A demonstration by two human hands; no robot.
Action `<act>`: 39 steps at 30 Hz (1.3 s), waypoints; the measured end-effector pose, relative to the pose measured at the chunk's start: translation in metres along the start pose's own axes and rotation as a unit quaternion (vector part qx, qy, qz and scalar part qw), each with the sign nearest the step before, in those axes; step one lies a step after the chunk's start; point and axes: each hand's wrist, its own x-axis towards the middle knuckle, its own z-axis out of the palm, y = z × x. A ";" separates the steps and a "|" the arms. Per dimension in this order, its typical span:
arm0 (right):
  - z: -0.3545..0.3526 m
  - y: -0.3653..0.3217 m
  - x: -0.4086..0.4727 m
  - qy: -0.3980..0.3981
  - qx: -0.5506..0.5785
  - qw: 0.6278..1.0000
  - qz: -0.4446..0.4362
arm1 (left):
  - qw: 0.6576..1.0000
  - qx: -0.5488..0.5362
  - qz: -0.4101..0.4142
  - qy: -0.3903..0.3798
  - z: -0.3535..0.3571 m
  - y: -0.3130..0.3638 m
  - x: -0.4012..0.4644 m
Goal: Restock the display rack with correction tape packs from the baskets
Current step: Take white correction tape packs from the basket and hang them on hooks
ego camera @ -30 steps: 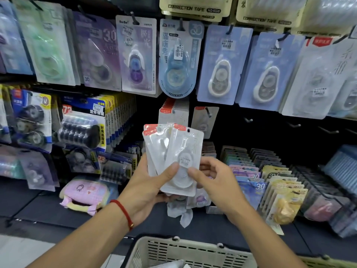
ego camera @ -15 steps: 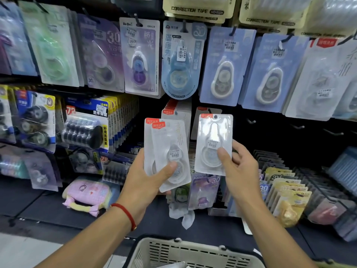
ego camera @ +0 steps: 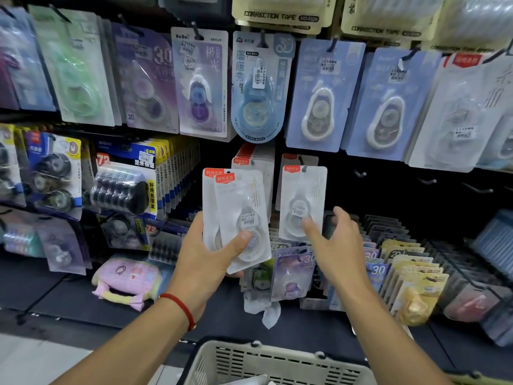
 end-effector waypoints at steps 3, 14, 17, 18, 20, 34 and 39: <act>0.006 0.002 -0.010 -0.058 0.043 0.997 -0.039 | 1.000 -0.009 -0.007 -0.022 0.003 -0.003 -0.002; 0.014 0.002 -0.021 -0.136 0.250 0.959 -0.012 | 0.996 -0.035 -0.048 -0.062 0.012 0.003 -0.007; 0.009 0.002 -0.017 -0.054 0.278 0.959 0.013 | 0.997 -0.041 -0.062 -0.026 0.009 0.001 -0.004; 0.007 0.003 -0.016 -0.038 0.282 0.959 0.019 | 0.997 -0.040 -0.065 -0.021 0.008 -0.001 -0.003; 0.004 0.004 -0.014 -0.024 0.294 0.955 0.032 | 0.997 -0.034 -0.068 -0.016 0.007 -0.003 -0.001; 0.011 0.006 -0.021 -0.085 0.126 0.988 0.029 | 0.996 -0.026 -0.057 -0.058 0.012 -0.006 -0.005; 0.018 0.003 -0.027 -0.212 0.192 0.958 -0.023 | 0.992 -0.025 -0.065 -0.103 0.018 -0.004 -0.009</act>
